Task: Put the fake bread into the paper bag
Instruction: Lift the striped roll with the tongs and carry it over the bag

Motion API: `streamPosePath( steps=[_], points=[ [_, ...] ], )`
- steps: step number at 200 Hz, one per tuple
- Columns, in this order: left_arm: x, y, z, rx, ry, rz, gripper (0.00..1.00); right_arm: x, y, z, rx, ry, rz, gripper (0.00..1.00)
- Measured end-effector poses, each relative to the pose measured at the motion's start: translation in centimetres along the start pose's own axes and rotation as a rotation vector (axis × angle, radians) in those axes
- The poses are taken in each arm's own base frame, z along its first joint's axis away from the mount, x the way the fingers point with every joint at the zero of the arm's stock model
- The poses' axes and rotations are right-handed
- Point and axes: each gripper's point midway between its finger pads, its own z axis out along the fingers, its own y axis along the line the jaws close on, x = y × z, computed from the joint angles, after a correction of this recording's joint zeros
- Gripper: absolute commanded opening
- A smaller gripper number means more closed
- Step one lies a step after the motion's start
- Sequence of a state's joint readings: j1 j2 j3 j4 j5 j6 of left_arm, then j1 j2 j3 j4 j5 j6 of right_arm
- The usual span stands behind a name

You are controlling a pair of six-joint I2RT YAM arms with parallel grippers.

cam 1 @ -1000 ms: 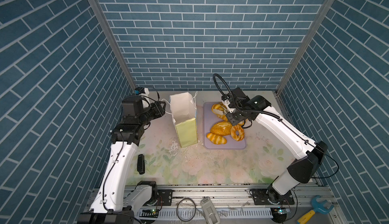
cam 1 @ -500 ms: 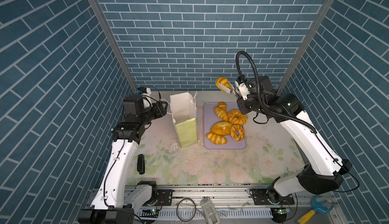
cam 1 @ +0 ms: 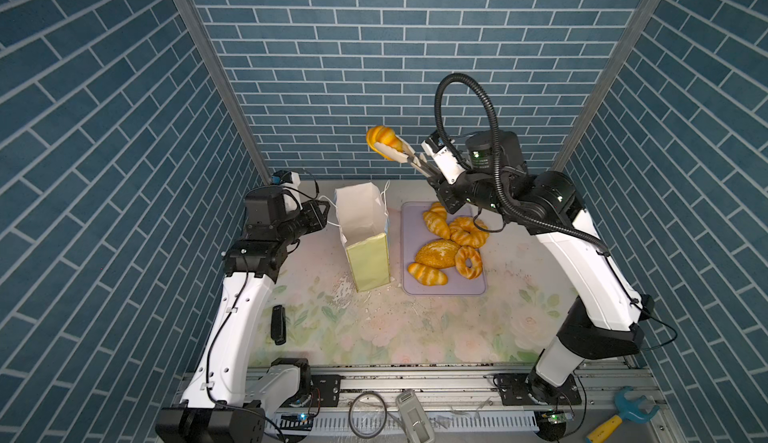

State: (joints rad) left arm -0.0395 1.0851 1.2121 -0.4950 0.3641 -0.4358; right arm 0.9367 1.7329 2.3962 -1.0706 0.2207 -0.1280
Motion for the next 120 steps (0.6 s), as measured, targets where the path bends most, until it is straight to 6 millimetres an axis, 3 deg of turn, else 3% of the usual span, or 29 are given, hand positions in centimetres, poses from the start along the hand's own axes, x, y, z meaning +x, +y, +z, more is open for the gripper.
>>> streamPosePath(
  steps=[54,120],
  points=[
    [0.0,0.0,0.0,0.0,0.0,0.0,0.21,2.3,5.3,4.6,-0.113,0.116,-0.096,0.29],
    [0.0,0.0,0.0,0.0,0.0,0.0,0.11,6.5,6.9,6.0,-0.124,0.271,-0.154,0.29]
  ],
)
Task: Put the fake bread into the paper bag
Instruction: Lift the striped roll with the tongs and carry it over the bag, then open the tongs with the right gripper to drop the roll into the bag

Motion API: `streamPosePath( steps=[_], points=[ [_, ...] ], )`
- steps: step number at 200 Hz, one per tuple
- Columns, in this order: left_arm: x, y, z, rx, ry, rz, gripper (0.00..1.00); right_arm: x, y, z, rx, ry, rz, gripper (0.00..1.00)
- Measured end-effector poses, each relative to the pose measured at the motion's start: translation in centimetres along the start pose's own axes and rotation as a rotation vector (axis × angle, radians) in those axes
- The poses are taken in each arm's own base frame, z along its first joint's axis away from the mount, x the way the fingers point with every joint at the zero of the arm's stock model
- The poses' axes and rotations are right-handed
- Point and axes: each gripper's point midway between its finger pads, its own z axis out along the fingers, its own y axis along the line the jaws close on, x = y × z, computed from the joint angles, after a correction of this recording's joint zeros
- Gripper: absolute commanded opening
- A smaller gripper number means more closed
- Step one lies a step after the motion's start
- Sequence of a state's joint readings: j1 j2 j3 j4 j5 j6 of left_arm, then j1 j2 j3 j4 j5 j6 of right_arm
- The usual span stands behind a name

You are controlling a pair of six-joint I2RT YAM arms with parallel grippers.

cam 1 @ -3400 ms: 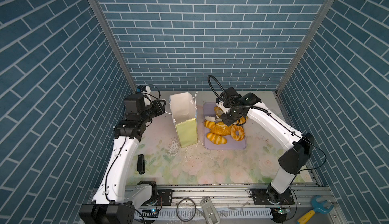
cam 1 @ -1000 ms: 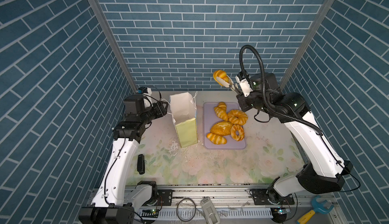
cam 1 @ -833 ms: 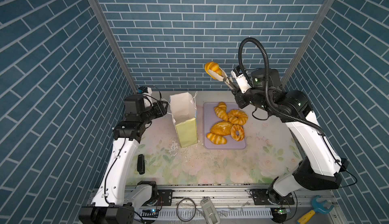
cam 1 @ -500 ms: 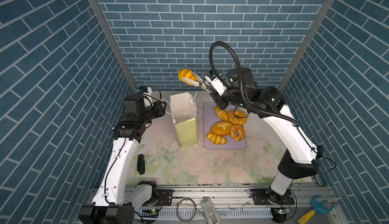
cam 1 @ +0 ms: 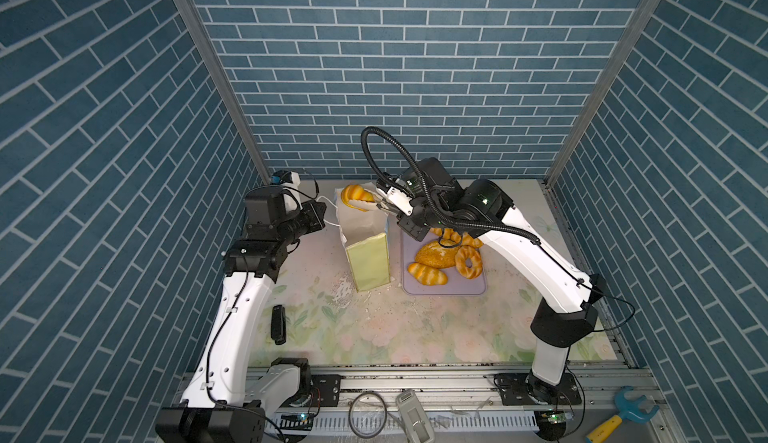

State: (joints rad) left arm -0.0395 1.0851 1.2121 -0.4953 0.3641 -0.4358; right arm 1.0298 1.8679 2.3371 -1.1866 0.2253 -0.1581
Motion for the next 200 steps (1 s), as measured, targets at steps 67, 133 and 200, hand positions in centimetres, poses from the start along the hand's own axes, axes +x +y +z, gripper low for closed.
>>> streamPosePath(
  steps=[67,133,200],
  points=[
    [0.3,0.2,0.1,-0.003,0.007,-0.002,0.1,1.3,1.1,3.1,-0.008,0.084,-0.027,0.35],
    [0.5,0.2,0.2,-0.001,0.014,-0.004,0.12,1.8,1.4,4.1,0.005,0.12,-0.037,0.52],
    [0.7,0.1,0.5,0.011,0.028,-0.007,0.12,0.3,0.0,0.4,0.032,0.018,-0.01,0.5]
  ],
)
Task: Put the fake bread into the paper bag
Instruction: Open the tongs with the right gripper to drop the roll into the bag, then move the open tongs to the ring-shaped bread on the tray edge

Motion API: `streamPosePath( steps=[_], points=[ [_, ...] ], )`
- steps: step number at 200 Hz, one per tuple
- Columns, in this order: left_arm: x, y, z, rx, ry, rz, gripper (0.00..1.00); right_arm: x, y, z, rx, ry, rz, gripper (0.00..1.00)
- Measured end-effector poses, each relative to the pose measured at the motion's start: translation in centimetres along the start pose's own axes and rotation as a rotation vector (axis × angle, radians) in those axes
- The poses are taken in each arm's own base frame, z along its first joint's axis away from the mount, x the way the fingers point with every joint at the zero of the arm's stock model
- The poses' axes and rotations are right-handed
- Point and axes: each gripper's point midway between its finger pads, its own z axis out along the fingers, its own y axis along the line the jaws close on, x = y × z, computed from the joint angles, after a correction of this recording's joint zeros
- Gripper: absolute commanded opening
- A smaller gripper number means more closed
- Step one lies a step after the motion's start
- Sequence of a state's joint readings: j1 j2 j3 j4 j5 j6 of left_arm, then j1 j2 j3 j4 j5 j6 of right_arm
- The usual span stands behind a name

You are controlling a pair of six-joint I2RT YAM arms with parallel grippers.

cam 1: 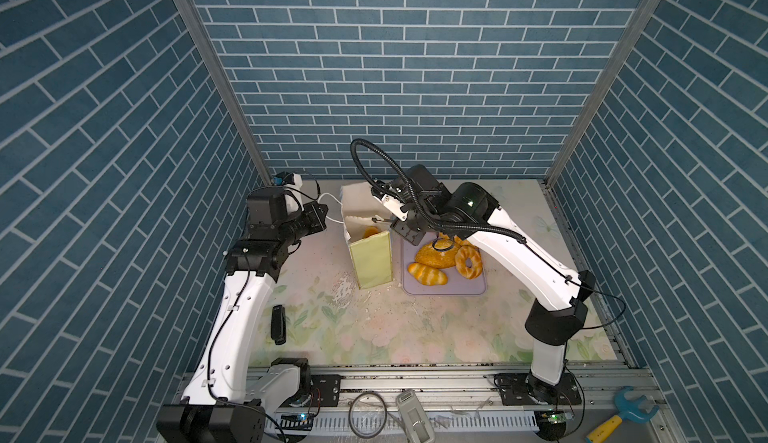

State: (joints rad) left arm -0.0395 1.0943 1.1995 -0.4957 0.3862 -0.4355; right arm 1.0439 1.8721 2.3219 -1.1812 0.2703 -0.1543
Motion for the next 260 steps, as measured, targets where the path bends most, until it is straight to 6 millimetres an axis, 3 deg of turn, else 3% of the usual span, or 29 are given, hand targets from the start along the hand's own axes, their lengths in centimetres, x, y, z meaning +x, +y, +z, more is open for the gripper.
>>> streamPosePath(
  steps=[74,117,144,176,215,260],
  points=[
    [0.2,0.2,0.4,-0.001,0.012,-0.004,0.11,-0.7,-5.5,-8.0,0.073,-0.225,0.138,0.47],
    [0.2,0.2,0.4,-0.001,0.013,-0.004,0.11,2.7,-11.1,-9.5,0.182,-0.248,0.314,0.47],
    [0.2,0.2,0.5,-0.002,0.013,-0.004,0.11,5.7,-13.8,-8.7,0.253,-0.191,0.406,0.47],
    [0.2,0.3,0.6,-0.004,0.017,-0.006,0.11,10.4,-15.4,-5.4,0.29,-0.058,0.507,0.47],
    [0.1,0.3,0.7,-0.004,0.017,-0.005,0.12,16.0,-15.0,-1.8,0.284,0.133,0.593,0.47],
    [0.1,0.4,0.8,-0.009,0.019,-0.005,0.13,21.5,-12.1,0.4,0.21,0.333,0.626,0.46]
  ],
)
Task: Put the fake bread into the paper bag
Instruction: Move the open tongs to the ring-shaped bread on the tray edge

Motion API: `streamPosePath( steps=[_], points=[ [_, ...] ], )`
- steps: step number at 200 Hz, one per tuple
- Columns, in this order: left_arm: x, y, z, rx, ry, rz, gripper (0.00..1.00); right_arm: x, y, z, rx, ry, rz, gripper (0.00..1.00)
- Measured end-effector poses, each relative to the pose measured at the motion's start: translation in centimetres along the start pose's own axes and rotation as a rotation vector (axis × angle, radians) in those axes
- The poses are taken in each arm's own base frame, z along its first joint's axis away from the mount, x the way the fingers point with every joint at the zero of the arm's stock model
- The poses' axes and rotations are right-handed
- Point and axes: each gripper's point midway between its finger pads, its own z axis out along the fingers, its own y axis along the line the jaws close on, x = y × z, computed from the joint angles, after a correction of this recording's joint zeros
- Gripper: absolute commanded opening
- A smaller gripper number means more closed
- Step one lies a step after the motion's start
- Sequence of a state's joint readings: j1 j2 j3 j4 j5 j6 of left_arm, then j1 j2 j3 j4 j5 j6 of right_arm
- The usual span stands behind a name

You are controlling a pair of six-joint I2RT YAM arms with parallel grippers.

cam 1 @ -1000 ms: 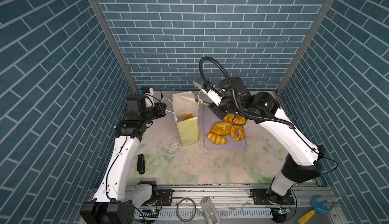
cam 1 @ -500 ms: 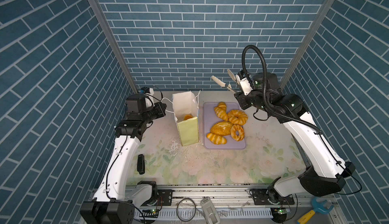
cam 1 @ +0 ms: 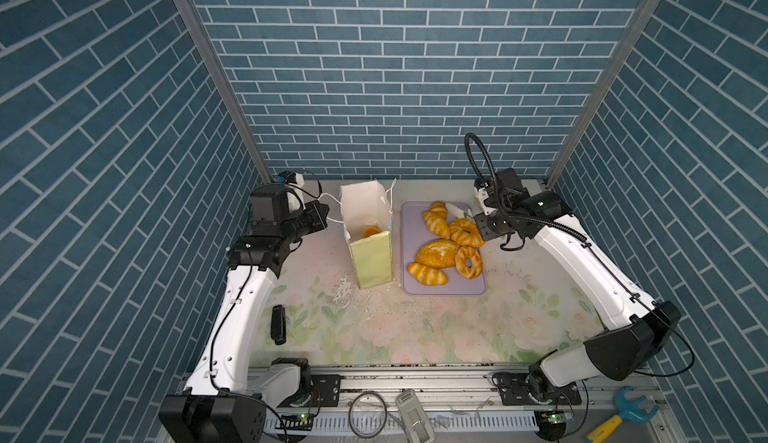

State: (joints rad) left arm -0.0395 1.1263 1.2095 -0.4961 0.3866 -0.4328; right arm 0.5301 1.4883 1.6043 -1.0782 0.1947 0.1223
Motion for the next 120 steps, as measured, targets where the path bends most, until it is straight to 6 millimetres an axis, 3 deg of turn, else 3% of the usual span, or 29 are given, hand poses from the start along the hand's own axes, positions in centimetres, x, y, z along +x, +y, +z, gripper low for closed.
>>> streamPosePath(
  steps=[71,120],
  points=[
    [-0.3,0.0,0.3,-0.002,0.003,0.003,0.15,5.6,0.2,0.2,-0.063,0.179,0.068,0.45],
    [-0.4,0.1,0.8,-0.006,0.014,0.014,0.16,7.4,0.7,0.0,-0.116,0.239,0.133,0.43]
  ],
)
